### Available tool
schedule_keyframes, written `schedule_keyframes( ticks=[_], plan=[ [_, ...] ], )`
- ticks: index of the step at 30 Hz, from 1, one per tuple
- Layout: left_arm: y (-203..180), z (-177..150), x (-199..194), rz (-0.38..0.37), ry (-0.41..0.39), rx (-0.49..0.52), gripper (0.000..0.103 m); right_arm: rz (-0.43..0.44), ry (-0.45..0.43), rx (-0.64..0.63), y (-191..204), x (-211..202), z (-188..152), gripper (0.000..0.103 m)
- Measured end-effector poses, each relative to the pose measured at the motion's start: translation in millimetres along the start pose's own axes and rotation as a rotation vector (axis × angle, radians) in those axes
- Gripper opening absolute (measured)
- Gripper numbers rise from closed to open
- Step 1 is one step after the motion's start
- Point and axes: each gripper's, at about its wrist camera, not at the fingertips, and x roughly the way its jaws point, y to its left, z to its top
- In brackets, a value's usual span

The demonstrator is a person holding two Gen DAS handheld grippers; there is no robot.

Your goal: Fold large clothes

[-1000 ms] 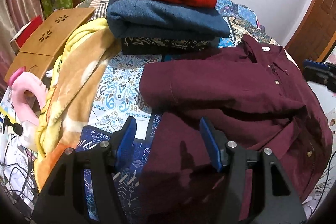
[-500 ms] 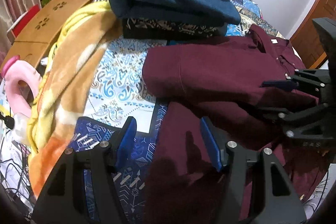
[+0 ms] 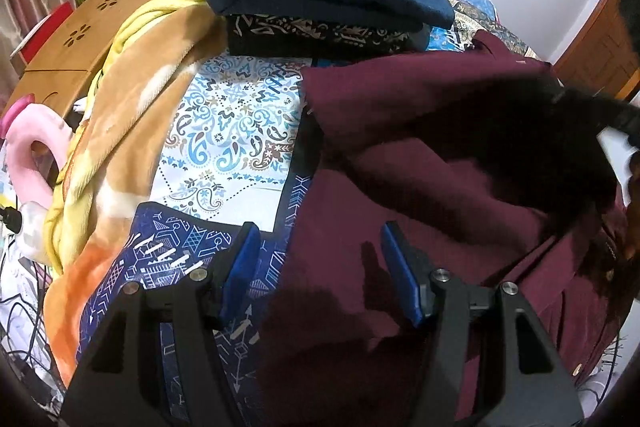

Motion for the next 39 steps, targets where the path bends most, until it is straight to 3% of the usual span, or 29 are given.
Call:
schedule_keyframes(
  ticks=[4, 10, 14, 19, 24, 27, 31, 32, 34, 39],
  plan=[
    [-4.0, -2.5, -2.0, 0.017, 0.003, 0.017, 0.062, -0.056, -0.16, 0.054, -23.3, -61.1, -1.5, 0.007],
    [-11.4, -5.2, -1.2, 0.035, 0.012, 0.034, 0.062, -0.159, -0.283, 0.168, -66.1, -130.7, -32.3, 0.007],
    [-15.4, -7.6, 1.7, 0.039, 0.023, 0.046, 0.063, -0.239, -0.298, 0.258, -90.9, -150.0, -62.0, 0.008],
    [-22.8, -11.2, 7.7, 0.066, 0.025, 0.074, 0.067, -0.216, -0.19, 0.419, -125.7, -140.1, -104.9, 0.008],
    [-23.7, -14.4, 12.0, 0.078, 0.028, 0.076, 0.068, -0.211, -0.156, 0.522, -144.8, -139.1, -131.2, 0.042],
    [-22.7, -14.6, 11.4, 0.081, 0.029, 0.07, 0.068, -0.22, -0.125, 0.505, -141.5, -143.8, -133.8, 0.043],
    [-26.3, -12.0, 3.2, 0.115, 0.008, 0.091, 0.068, -0.291, -0.108, 0.374, -123.1, -152.7, -131.1, 0.045],
    [-27.9, -10.0, -1.5, 0.118, -0.005, 0.095, 0.068, -0.297, -0.117, 0.329, -116.4, -158.2, -128.7, 0.049],
    [-30.2, -6.2, -9.4, 0.106, -0.027, 0.096, 0.068, -0.294, -0.137, 0.273, -106.5, -166.3, -122.9, 0.057],
    [-49.0, 9.3, -37.1, 0.084, -0.12, 0.141, 0.068, -0.239, -0.171, 0.185, -89.8, -169.2, -99.6, 0.059]
  ],
)
